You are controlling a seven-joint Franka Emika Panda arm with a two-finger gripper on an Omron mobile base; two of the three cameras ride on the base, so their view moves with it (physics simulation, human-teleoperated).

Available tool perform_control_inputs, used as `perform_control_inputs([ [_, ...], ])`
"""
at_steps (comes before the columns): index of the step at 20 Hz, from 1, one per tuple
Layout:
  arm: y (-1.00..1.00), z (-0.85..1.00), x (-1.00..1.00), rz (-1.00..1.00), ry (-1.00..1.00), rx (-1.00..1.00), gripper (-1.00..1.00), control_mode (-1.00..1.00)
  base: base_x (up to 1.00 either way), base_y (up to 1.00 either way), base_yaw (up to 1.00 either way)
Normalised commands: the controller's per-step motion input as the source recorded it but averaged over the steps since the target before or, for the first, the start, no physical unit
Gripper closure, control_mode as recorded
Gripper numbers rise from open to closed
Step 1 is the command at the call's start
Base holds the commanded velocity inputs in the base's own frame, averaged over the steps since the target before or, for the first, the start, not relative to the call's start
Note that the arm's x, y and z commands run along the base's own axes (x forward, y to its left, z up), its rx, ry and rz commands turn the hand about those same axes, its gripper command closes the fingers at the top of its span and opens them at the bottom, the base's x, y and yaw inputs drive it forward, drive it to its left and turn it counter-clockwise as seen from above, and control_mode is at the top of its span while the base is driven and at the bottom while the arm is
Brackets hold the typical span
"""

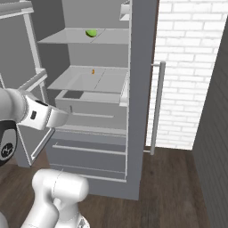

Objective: Grab a lemon wedge from the fridge and one ice cube from the ice bowl, and put them in the glass of lemonade.

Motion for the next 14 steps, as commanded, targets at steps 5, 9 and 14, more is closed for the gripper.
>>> perform_control_inputs([
  [5,0.0,-0.01,0.0,0.0,-0.07,0.0,-1.0,-1.0,0.0,0.0,0.0],
  [9,0.0,0.0,0.0,0.01,-0.08,0.0,-1.0,-1.0,0.0,0.0,0.0],
  [14,0.01,0.0,0.03,0.01,-0.01,0.0,-1.0,1.0,0.44,0.07,0.08],
])
